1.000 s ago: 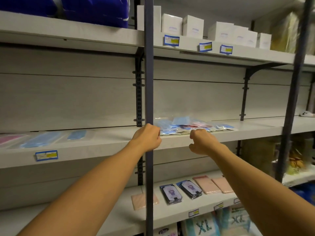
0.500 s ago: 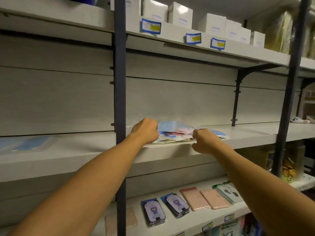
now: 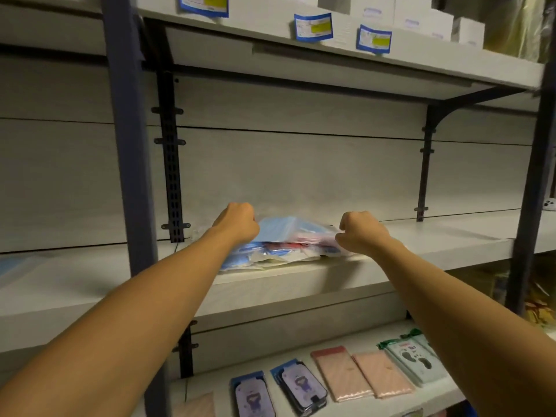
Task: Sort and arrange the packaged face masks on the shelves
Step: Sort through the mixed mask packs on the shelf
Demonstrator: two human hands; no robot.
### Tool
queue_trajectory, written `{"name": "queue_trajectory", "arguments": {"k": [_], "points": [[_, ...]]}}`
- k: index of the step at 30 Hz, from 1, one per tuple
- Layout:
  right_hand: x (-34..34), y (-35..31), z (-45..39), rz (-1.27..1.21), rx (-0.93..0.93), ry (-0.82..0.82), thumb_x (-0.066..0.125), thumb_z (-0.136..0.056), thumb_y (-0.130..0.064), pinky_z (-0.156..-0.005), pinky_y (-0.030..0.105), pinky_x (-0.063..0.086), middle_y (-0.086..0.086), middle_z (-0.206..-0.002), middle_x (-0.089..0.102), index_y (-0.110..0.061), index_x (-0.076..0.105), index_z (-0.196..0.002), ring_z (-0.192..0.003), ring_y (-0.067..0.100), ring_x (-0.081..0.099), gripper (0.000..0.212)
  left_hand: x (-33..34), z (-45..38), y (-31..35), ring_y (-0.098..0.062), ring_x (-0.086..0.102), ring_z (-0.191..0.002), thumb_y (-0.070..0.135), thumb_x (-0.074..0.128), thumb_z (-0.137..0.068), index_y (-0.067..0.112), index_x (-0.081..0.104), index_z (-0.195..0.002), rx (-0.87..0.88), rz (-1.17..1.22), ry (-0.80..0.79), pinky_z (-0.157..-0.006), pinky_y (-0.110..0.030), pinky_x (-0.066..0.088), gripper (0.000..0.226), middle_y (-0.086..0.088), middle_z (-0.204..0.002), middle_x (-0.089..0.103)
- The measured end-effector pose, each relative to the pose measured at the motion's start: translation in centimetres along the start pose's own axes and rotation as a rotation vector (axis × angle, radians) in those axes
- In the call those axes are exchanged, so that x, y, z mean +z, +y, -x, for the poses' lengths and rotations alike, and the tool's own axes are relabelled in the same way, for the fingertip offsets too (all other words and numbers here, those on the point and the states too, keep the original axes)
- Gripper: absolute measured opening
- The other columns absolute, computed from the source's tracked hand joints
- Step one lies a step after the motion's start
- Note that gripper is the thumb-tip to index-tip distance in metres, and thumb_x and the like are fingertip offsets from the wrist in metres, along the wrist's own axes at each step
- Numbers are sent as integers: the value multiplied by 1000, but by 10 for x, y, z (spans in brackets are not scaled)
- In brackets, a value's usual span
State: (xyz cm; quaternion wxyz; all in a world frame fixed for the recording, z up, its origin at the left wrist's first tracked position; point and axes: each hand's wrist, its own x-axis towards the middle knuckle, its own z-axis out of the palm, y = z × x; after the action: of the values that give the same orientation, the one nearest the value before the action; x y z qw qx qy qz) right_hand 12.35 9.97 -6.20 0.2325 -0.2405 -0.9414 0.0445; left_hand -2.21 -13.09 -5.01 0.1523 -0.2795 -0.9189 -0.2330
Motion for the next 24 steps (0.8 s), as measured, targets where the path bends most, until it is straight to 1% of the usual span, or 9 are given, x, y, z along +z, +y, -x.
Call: {"name": "queue_trajectory", "arguments": {"k": [3, 5, 8, 10, 12, 14, 17, 20, 24], "points": [[5, 11, -32, -12, -25, -32, 58, -86, -25, -79, 35, 54, 10, -104, 68, -9, 65, -105, -98, 31, 62, 26, 8, -9, 10, -27, 46, -64, 14, 54, -90, 4, 57, -70, -62, -41, -12, -57, -30, 37, 23, -10, -71, 52], [10, 16, -54, -25, -51, -48, 57, -89, -30, -73, 33, 51, 11, -100, 68, -9, 65, -98, -93, 31, 62, 24, 13, -18, 15, -28, 48, -64, 25, 55, -92, 10, 50, -66, -111, -62, -37, -56, -28, 36, 31, -8, -72, 51], [22, 17, -84, -81, -72, -75, 57, -93, -39, -63, 30, 44, 12, -88, 66, -10, 61, -82, -80, 29, 59, 31, 18, -30, 23, -31, 60, -81, 42, 56, -93, 12, 55, -76, -158, -102, -95, -64, -29, 43, 35, -8, -86, 60], [32, 16, -100, -153, -70, -122, 58, -94, -52, -69, 31, 43, 14, -94, 67, -8, 65, -90, -89, 31, 62, 44, 20, -37, 25, -31, 63, -90, 48, 59, -90, 14, 58, -83, -195, -116, -112, -70, -31, 47, 34, -9, -96, 64], [41, 15, -113, -251, -61, -190, 60, -90, -63, -74, 31, 45, 14, -98, 69, -7, 65, -91, -93, 30, 63, 56, 22, -42, 28, -29, 64, -89, 45, 66, -86, 16, 59, -84, -227, -121, -115, -67, -30, 46, 30, -8, -95, 65], [48, 13, -121, -315, -52, -229, 66, -83, -67, -64, 30, 43, 10, -87, 65, -10, 58, -76, -80, 27, 59, 58, 23, -46, 30, -29, 64, -91, 41, 72, -83, 14, 61, -89, -259, -123, -117, -69, -31, 49, 30, -8, -98, 65], [56, 10, -129, -343, -25, -280, 76, -77, -63, -59, 30, 39, 8, -81, 58, -12, 52, -72, -74, 26, 53, 56, 20, -46, 31, -28, 64, -98, 37, 79, -78, 11, 63, -108, -298, -115, -91, -85, -36, 57, 43, -9, -109, 64], [56, 7, -140, -314, -36, -338, 79, -79, -54, -70, 27, 41, 10, -90, 59, -10, 58, -84, -83, 28, 55, 48, 16, -47, 28, -27, 62, -98, 31, 82, -76, 11, 62, -114, -342, -129, -52, -88, -36, 56, 47, -7, -112, 62], [50, 4, -149, -213, -54, -317, 72, -83, -28, -71, 27, 44, 13, -100, 68, -5, 68, -102, -90, 30, 63, 30, 4, -51, 23, -33, 58, -122, 20, 84, -78, 6, 53, -134, -436, -149, -8, -97, -34, 52, 65, -14, -136, 55]]}}
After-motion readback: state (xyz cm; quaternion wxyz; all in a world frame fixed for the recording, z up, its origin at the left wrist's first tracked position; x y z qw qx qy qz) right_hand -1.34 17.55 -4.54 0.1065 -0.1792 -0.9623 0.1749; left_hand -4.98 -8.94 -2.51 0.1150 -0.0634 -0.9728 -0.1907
